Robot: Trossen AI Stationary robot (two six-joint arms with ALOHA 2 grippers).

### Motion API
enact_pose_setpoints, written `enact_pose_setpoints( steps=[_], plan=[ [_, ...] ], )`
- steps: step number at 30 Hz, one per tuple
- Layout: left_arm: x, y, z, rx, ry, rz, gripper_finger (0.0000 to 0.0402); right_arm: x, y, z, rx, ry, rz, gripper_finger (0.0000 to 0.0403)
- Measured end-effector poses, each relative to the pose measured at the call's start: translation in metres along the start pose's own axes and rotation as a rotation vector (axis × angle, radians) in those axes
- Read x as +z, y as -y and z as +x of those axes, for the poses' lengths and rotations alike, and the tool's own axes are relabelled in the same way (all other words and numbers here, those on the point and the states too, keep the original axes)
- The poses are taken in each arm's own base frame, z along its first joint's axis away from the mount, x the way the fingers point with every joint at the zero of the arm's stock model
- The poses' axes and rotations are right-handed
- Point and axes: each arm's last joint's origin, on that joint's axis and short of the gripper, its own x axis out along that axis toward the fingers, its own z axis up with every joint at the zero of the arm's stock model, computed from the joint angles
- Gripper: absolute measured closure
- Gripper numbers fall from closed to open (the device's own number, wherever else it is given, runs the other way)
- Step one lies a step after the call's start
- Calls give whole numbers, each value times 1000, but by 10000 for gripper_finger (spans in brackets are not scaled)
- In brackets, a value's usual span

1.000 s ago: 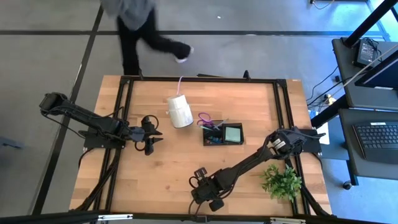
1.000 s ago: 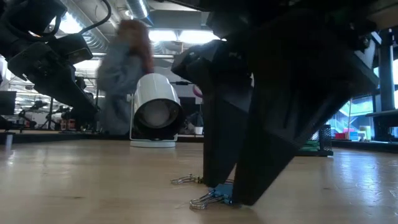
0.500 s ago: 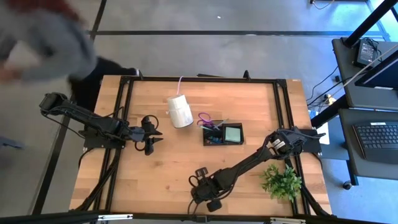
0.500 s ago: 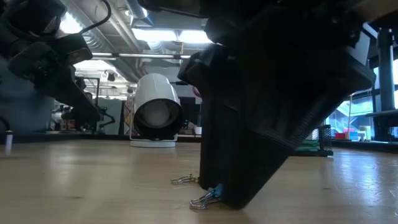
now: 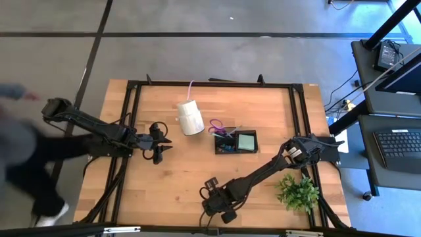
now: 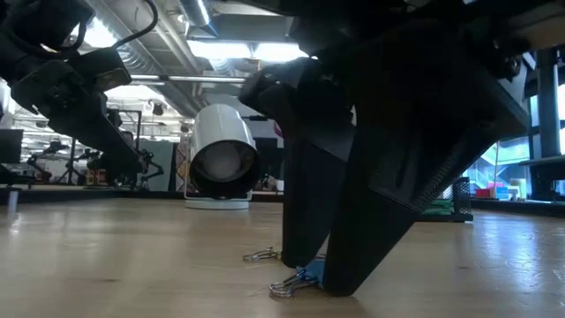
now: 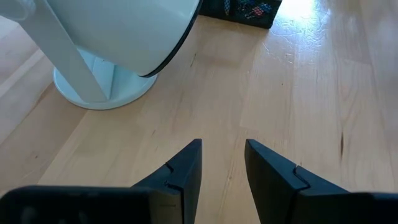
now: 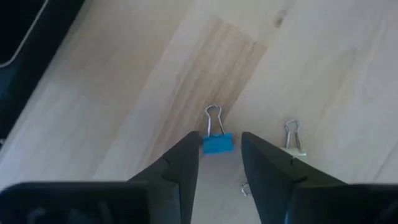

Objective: Pick and place office supplies into organizer
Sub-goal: Put the blue binder clip into the black desk organizer

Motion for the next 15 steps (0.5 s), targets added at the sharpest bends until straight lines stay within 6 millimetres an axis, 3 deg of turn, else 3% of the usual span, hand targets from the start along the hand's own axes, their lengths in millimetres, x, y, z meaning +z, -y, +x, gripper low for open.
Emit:
enact_pose_setpoints(
  steps=[15],
  plan=[
    [0,0,0,0,0,-15,286,0,0,0,17,-1,62,277]
  ],
)
